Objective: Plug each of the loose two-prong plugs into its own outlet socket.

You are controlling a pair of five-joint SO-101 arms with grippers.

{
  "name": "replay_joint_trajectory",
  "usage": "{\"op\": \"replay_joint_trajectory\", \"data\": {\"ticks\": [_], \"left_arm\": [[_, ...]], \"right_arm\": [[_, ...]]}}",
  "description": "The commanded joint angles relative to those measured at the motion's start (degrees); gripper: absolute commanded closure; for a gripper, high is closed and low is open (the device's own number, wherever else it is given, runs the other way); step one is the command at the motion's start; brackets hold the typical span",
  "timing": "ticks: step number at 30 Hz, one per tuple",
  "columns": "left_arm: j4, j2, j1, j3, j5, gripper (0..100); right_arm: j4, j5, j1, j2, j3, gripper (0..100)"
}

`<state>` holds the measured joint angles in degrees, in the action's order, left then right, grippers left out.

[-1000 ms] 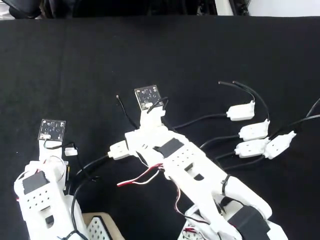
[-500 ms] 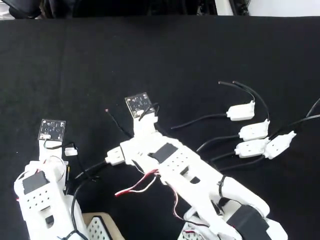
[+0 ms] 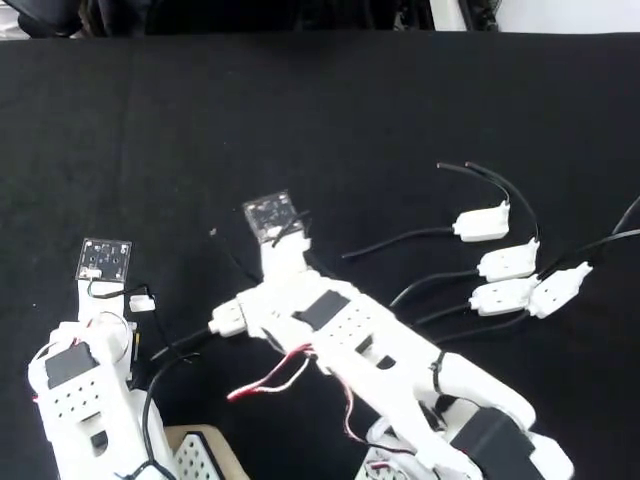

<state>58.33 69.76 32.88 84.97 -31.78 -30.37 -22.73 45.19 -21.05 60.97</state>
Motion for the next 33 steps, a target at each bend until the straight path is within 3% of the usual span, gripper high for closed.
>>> {"op": "replay_joint_trajectory", "data": {"ticks": [1, 5, 11, 25, 33], "left_arm": [[-0.7, 0.53, 0.48, -0.22, 0.79, 91], [-0.7, 0.53, 0.48, -0.22, 0.79, 91], [-0.7, 0.53, 0.48, -0.22, 0.79, 91], [-0.7, 0.53, 0.48, -0.22, 0.79, 91], [-0.7, 0.53, 0.48, -0.22, 0.79, 91]], "right_arm": [[-0.7, 0.7, 2.64, 5.93, -3.3, 98.6], [-3.6, 1.14, 0.26, 12.79, -8.66, 98.6], [-9.76, 11.6, -4.22, 15.25, -14.73, 98.6], [-9.85, 23.12, -18.55, 15.6, -18.59, 98.5], [2.29, 23.82, -29.8, 15.78, -16.92, 98.4]]}}
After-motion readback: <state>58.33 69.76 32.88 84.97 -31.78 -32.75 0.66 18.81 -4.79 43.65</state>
